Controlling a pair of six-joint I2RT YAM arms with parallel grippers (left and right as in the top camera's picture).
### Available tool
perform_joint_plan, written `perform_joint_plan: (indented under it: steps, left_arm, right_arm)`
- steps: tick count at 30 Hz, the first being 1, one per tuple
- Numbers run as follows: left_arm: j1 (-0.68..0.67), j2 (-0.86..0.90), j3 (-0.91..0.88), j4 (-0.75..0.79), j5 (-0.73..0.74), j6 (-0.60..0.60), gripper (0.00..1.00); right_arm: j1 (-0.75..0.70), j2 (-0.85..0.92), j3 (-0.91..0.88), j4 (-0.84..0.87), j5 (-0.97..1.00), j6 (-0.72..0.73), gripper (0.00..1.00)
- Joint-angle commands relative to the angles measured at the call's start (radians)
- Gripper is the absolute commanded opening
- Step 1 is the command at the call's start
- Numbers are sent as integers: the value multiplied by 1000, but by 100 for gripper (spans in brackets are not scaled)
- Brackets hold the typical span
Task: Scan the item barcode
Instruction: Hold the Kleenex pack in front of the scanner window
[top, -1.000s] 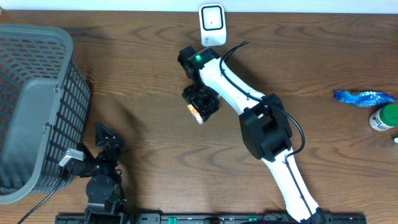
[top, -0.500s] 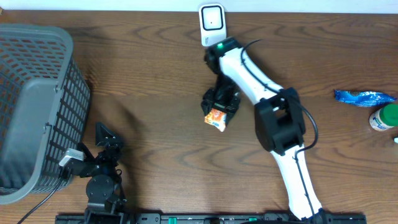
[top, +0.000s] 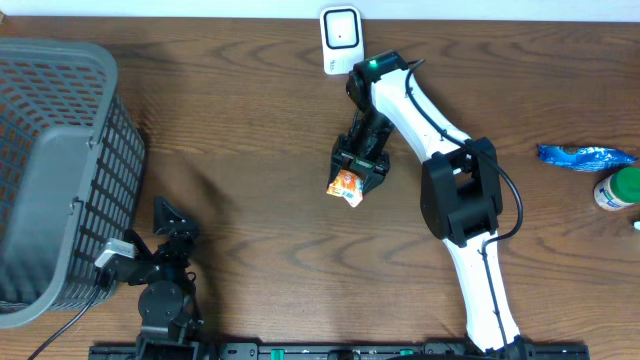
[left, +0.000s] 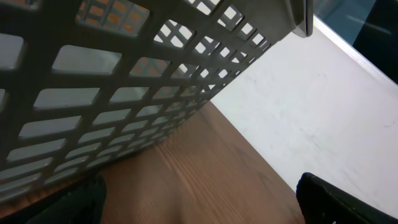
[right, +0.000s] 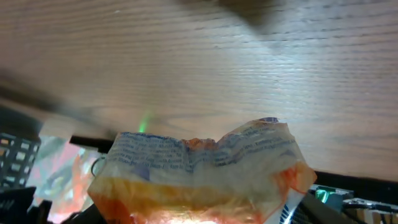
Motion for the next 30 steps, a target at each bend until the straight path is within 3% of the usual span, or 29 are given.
perform_joint_plan:
  steps: [1, 7, 13, 18, 24, 30]
  left_arm:
    - [5, -3, -18, -31, -6, 6, 98]
    - [5, -3, -18, -31, -6, 6, 98]
    - [5, -3, -18, -30, -6, 6, 98]
    - [5, -3, -18, -30, -6, 6, 98]
    - [5, -3, -18, -31, -6, 6, 98]
    - [5, -3, -18, -30, -6, 6, 98]
  right_arm:
    - [5, -35, -4, -1, -36, -64, 57]
    - [11, -44, -3, -1, -18, -63, 48]
    - [15, -120, 3, 4, -9, -34, 48]
    - [16, -213, 63, 37, 161, 70, 48]
    - [19, -319, 96, 351, 447, 78, 45]
    - [34, -310, 83, 700, 734, 37, 46]
